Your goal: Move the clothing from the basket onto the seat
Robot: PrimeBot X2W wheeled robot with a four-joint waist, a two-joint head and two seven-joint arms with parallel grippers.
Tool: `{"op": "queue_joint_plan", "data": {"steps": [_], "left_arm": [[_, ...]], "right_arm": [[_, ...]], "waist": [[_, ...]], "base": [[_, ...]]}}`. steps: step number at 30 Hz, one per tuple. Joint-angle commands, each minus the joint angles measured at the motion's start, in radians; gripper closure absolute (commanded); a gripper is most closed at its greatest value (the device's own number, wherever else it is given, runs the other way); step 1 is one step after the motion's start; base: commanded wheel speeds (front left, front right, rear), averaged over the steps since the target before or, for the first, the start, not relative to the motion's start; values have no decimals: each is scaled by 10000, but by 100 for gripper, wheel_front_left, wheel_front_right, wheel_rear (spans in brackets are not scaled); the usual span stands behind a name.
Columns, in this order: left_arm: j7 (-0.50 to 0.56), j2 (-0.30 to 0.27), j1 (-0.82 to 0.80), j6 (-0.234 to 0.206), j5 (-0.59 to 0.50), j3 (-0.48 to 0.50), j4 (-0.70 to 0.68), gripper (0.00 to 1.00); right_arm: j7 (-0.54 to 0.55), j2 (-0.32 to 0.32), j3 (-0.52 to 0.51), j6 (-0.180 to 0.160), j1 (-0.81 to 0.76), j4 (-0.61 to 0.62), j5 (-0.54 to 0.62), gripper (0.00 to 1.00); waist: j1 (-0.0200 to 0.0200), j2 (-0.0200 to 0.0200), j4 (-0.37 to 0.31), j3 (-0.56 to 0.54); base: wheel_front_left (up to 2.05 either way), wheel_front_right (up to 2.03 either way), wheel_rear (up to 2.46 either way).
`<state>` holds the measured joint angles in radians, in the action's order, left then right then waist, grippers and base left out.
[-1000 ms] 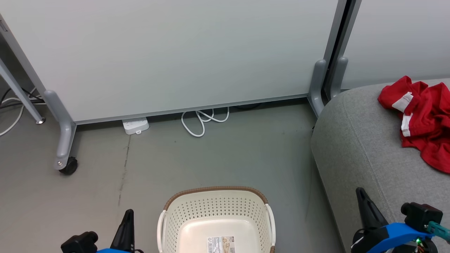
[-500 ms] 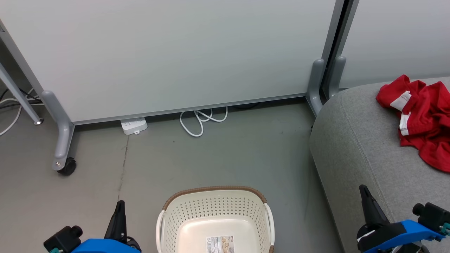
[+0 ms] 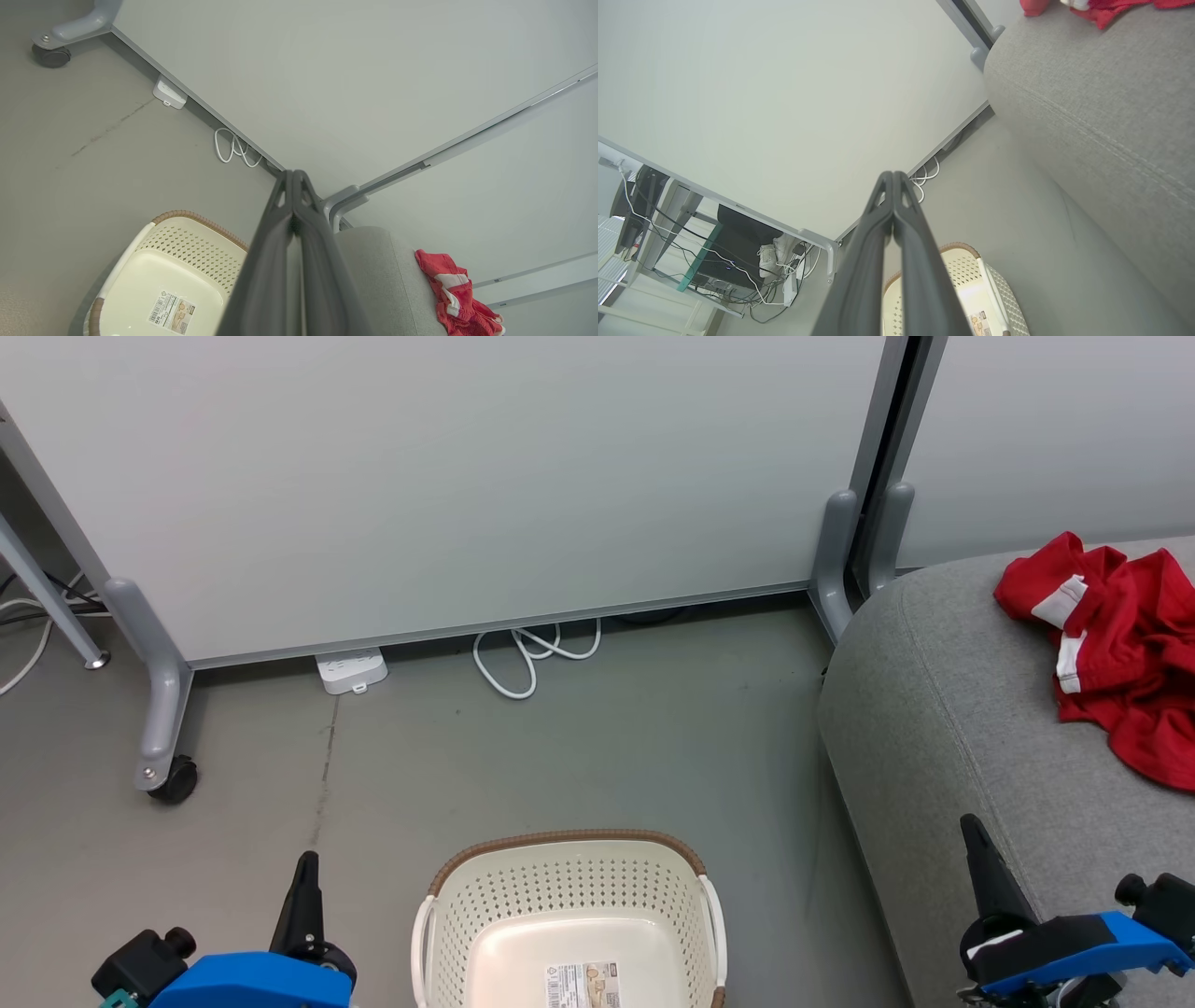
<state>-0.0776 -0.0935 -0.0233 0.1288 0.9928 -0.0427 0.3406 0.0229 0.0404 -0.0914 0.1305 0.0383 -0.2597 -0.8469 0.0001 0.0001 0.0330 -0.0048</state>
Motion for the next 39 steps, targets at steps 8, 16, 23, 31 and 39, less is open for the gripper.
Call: {"op": "queue_joint_plan", "data": {"steps": [8,16,23,31,39], "left_arm": [[295,34,-373,15,990,288,-274,100],[523,91,-447,17,1748,481,-382,100],[716,135,-525,19,2367,618,-470,100],[931,175,-577,21,3032,797,-552,100],[1096,211,-654,23,3571,916,-634,100]], "right_arm": [[148,80,-58,3,379,152,-1217,100],[264,88,-83,3,420,157,-2142,100],[353,96,-104,3,476,159,-2913,100],[456,102,-126,3,522,160,-3726,100],[540,109,-146,3,555,163,-4391,100]], "waist": [[0,-1,-34,8],[0,-1,-67,16],[0,-1,-95,23],[0,-1,-128,31],[0,-1,-157,37]], "base": [[0,0,0],[0,0,0],[0,0,0],[0,0,0],[0,0,0]]}}
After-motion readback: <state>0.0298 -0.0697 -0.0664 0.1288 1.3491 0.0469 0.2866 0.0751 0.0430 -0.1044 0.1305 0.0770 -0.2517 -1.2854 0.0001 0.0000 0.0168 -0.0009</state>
